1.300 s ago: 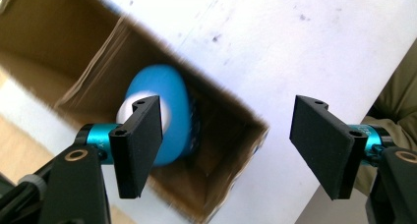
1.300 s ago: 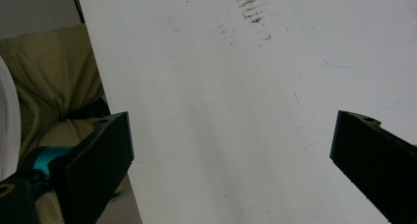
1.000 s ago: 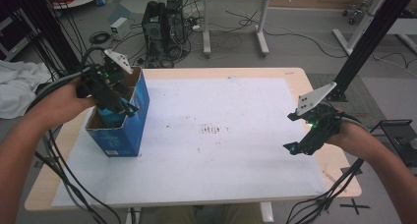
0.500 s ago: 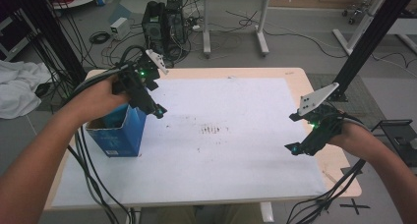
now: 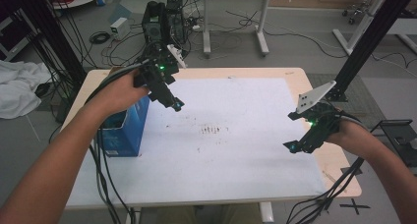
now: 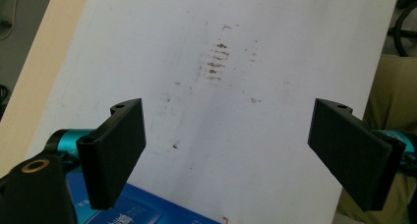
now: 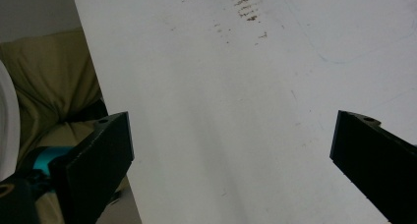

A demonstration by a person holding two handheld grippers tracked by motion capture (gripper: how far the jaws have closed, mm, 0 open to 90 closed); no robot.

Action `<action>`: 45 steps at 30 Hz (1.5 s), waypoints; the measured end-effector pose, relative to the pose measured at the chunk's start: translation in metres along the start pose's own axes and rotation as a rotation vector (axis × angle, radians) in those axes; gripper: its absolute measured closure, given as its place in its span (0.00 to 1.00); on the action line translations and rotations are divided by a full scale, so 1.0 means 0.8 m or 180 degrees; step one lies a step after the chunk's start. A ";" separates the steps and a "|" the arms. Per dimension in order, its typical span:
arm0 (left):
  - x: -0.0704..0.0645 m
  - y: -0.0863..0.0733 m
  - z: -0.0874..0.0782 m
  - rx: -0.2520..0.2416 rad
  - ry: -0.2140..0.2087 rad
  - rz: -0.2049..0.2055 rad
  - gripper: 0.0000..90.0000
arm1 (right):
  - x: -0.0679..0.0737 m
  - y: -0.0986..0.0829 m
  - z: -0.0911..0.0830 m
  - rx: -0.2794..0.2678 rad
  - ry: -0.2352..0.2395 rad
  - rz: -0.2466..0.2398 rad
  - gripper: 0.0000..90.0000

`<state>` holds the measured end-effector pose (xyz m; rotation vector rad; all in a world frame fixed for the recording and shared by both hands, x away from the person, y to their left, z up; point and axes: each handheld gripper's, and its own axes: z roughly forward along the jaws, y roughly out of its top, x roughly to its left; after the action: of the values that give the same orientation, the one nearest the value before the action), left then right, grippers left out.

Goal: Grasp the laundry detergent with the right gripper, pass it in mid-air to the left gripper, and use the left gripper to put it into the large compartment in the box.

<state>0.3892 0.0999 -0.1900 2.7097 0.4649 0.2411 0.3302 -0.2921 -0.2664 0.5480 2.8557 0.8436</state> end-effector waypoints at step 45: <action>0.017 0.022 0.056 0.0103 -0.0227 0.0163 0.16 | -0.025 0.028 0.023 0.0121 0.0112 -0.0075 0.02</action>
<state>0.4173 0.0745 -0.2231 2.7538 0.3824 0.1515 0.3599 -0.2728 -0.2698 0.5078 2.9096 0.8049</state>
